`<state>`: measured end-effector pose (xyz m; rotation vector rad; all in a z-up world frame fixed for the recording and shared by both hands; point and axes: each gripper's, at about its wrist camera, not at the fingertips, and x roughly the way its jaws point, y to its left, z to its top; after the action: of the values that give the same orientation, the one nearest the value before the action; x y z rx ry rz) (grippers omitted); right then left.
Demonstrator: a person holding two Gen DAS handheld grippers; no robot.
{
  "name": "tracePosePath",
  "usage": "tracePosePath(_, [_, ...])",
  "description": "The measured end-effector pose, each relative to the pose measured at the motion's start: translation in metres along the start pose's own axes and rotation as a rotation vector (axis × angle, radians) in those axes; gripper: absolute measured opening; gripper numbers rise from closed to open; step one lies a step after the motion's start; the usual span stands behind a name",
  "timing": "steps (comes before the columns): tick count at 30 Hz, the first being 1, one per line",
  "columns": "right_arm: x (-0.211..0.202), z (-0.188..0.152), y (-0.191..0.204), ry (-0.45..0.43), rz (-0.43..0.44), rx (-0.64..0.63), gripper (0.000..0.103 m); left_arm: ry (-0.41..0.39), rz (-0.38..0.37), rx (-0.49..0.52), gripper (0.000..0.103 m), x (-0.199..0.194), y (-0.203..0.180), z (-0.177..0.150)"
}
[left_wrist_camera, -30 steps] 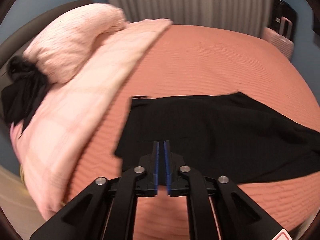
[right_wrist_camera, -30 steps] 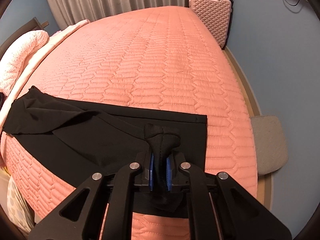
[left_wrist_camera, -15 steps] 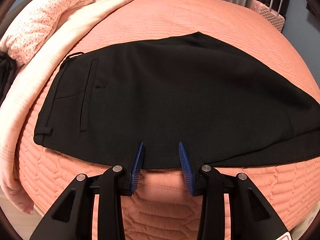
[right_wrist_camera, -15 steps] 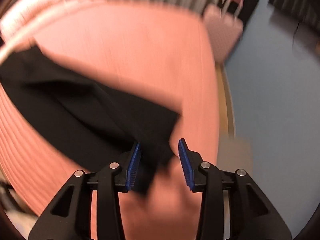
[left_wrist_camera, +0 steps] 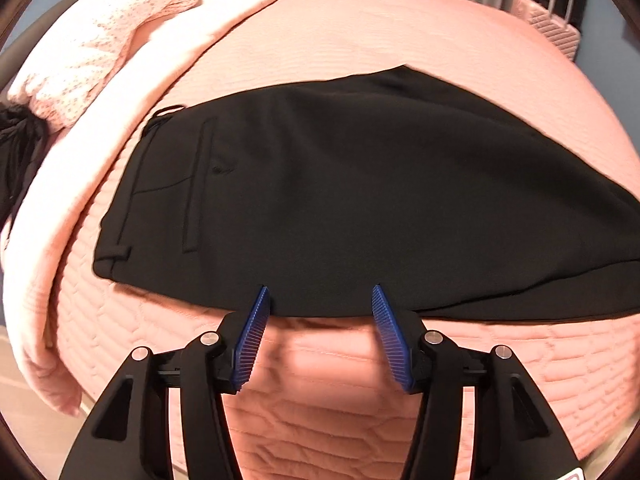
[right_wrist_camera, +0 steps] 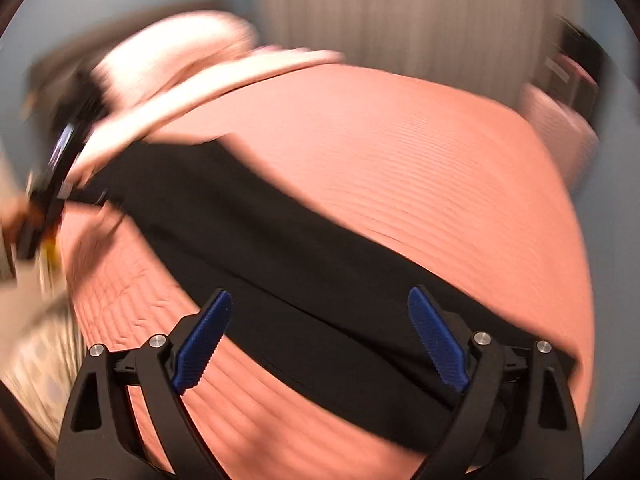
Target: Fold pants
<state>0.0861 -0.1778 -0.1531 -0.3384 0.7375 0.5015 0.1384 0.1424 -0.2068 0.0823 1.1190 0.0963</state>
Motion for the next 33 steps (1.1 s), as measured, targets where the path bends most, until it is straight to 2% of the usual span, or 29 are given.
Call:
tracePosePath(2, [0.035, 0.02, 0.048, 0.037, 0.04, -0.141, 0.066, 0.014, -0.004, -0.043, 0.053, 0.003, 0.017, -0.003])
tracePosePath(3, [0.053, 0.026, 0.07, 0.055, 0.074, -0.197, 0.063, 0.011, -0.015, -0.069, 0.053, 0.002, 0.029, -0.005])
tracePosePath(7, [0.107, 0.056, 0.121, 0.122, 0.158, -0.291, 0.06, 0.0, 0.009, -0.146, 0.053, -0.005, 0.079, -0.017])
tracePosePath(13, [0.157, 0.078, 0.141, 0.209, 0.277, -0.232, 0.058, 0.043, -0.029, -0.266, 0.053, 0.009, 0.139, -0.039])
tracePosePath(14, [0.157, 0.077, 0.144, 0.221, 0.278, -0.224, 0.05, 0.042, -0.053, -0.29, 0.053, 0.012, 0.145, -0.041])
tracePosePath(16, [0.163, 0.08, 0.147, 0.233, 0.28, -0.215, 0.047, 0.022, -0.128, -0.353, 0.053, 0.019, 0.158, -0.041])
tracePosePath(18, [0.164, 0.086, 0.144, 0.244, 0.298, -0.186, 0.027, -0.01, -0.169, -0.4, 0.053, 0.024, 0.168, -0.036])
tracePosePath(19, [0.164, 0.089, 0.143, 0.248, 0.312, -0.172, 0.023, -0.026, -0.193, -0.43, 0.053, 0.027, 0.175, -0.032])
tracePosePath(21, [0.164, 0.092, 0.145, 0.254, 0.312, -0.162, 0.019, -0.048, -0.248, -0.496, 0.053, 0.033, 0.191, -0.025])
tracePosePath(23, [0.162, 0.091, 0.148, 0.256, 0.309, -0.17, 0.015, -0.056, -0.266, -0.524, 0.053, 0.038, 0.197, -0.018])
tracePosePath(26, [0.15, 0.096, 0.156, 0.226, 0.328, -0.136, 0.009, -0.085, -0.238, -0.511, 0.051, 0.035, 0.202, -0.003])
tracePosePath(29, [0.134, 0.102, 0.168, 0.161, 0.383, -0.079, 0.009, -0.187, -0.121, -0.455, 0.051, 0.01, 0.209, 0.012])
tracePosePath(30, [0.14, 0.099, 0.177, 0.182, 0.392, -0.074, 0.008, -0.204, -0.067, -0.435, 0.051, 0.006, 0.213, 0.018])
tracePosePath(32, [0.157, 0.085, 0.19, 0.258, 0.344, -0.113, 0.009, -0.184, -0.025, -0.417, 0.051, 0.01, 0.22, 0.026])
tracePosePath(33, [0.156, 0.082, 0.193, 0.245, 0.323, -0.1, 0.01, -0.16, -0.012, -0.43, 0.051, 0.013, 0.228, 0.027])
